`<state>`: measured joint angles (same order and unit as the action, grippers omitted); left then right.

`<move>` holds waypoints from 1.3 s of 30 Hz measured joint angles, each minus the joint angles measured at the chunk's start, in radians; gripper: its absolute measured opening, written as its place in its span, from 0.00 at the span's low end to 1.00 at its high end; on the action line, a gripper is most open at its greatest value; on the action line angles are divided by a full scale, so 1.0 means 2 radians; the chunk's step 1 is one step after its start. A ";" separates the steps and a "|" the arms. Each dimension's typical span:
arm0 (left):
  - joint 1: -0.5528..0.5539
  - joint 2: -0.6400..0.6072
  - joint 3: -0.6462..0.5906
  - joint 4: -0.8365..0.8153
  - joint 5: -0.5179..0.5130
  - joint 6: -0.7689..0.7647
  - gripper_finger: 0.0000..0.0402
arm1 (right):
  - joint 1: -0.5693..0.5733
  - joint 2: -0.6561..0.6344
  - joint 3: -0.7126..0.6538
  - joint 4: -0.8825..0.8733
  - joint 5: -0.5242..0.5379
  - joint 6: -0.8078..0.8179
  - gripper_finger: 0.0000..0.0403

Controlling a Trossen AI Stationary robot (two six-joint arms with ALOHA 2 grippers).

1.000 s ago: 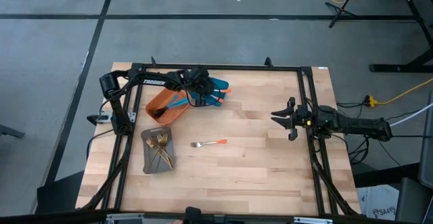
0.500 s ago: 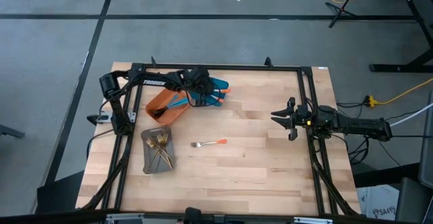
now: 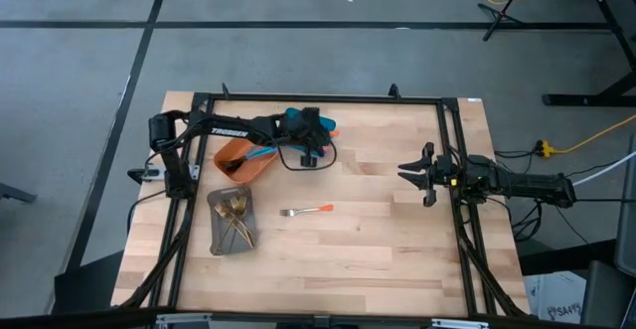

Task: Sort silverware by color (type)
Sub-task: Put the orange fork into the blue bin

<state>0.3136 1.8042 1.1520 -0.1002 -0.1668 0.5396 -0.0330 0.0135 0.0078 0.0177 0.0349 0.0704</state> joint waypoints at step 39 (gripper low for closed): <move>-0.239 0.000 0.019 -0.224 0.002 -0.388 0.15 | 0.000 0.000 0.000 0.000 0.000 0.001 0.23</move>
<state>-0.1643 1.8038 1.1904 -0.5478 -0.1627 -0.2370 -0.0330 0.0135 0.0078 0.0181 0.0341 0.0727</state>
